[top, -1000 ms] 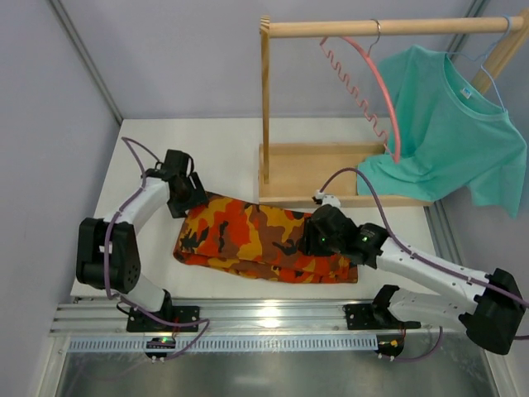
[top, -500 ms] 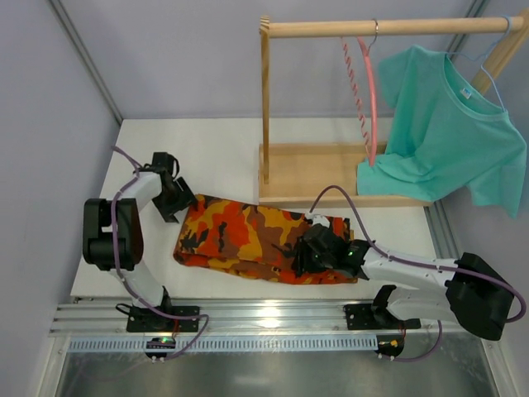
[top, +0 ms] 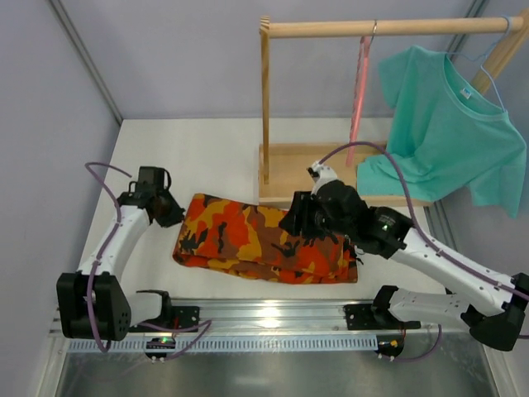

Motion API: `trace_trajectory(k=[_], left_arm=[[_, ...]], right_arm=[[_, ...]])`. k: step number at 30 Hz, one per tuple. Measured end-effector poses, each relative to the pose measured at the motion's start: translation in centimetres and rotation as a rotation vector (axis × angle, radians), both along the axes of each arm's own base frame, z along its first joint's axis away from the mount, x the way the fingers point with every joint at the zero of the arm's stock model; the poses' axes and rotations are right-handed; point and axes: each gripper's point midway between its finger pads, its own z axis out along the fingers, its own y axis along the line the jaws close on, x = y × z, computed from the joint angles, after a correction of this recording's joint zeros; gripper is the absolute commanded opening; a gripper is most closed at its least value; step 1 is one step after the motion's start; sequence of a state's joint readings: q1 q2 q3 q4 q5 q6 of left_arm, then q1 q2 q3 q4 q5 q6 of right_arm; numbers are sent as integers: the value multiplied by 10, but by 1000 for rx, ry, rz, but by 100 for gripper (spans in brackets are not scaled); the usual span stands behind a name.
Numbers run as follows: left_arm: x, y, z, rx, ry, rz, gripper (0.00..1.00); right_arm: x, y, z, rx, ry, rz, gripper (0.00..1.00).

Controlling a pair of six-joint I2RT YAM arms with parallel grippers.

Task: Place the trousers on the hanger
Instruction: Grab a hanger with the right arm

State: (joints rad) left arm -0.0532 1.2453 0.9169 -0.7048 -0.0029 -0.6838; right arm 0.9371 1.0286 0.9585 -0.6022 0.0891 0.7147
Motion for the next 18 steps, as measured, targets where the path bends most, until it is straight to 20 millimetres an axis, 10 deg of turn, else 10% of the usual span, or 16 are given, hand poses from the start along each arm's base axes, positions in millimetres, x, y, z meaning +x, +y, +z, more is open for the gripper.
trace_trajectory(k=[5, 9, 18], left_arm=[[-34, 1, -34, -25, 122, 77, 0], [-47, 5, -51, -13, 191, 134, 0], [-60, 17, -86, 24, 297, 214, 0]], right_arm=[[16, 15, 165, 196, -240, 32, 65], [20, -2, 256, 277, -406, -9, 71], [40, -80, 303, 169, -616, -286, 77]])
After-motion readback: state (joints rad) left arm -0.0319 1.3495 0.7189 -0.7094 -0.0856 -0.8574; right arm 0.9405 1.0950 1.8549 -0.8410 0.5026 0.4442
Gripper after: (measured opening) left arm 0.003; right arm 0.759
